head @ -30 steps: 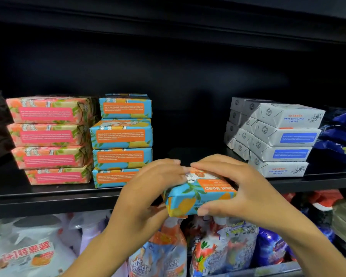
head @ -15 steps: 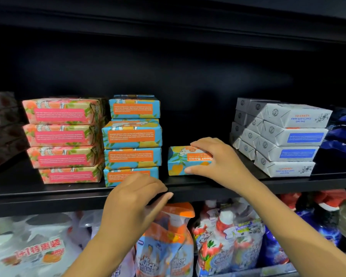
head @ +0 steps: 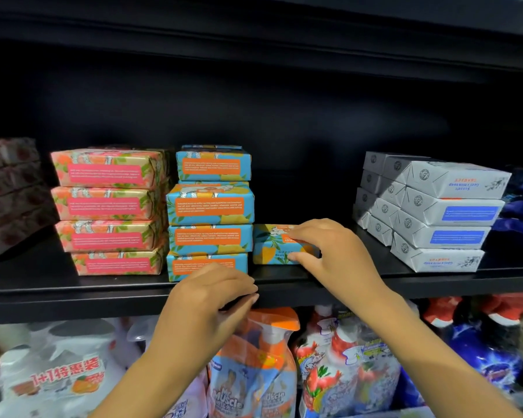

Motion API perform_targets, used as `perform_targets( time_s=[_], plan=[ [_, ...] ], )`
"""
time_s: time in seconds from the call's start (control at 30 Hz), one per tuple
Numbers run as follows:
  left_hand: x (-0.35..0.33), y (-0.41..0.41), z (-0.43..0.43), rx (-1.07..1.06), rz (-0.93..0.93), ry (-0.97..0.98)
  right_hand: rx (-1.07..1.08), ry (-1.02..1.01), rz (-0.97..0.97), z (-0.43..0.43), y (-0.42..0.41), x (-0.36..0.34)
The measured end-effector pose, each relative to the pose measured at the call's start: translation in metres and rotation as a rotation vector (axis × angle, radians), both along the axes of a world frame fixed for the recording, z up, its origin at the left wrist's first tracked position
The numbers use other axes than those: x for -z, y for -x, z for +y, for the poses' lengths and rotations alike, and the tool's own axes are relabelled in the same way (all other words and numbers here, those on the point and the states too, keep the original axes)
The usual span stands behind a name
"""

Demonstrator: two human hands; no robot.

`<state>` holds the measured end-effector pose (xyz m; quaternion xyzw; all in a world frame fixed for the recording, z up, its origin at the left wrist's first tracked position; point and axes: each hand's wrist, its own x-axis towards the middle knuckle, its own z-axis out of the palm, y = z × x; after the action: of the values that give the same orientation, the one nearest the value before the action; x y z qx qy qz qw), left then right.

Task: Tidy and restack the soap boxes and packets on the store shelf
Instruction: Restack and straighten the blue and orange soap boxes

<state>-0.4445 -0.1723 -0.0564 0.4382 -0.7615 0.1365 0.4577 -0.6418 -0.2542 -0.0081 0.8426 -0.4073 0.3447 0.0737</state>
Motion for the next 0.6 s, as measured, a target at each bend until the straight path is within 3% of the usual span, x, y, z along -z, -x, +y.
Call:
perform_targets(
  time_s=[0.27,0.43,0.6],
  plan=[
    [-0.001,-0.014,0.008,-0.040,-0.004,0.047,-0.041,-0.054,0.095,-0.009,-0.004,-0.011],
    [0.002,-0.028,0.013,-0.150,-0.003,0.046,-0.295,-0.042,-0.381,0.011,-0.019,-0.037],
    [0.007,-0.028,0.015,-0.171,0.062,0.043,-0.317,-0.080,-0.070,0.022,-0.061,-0.054]
  ],
)
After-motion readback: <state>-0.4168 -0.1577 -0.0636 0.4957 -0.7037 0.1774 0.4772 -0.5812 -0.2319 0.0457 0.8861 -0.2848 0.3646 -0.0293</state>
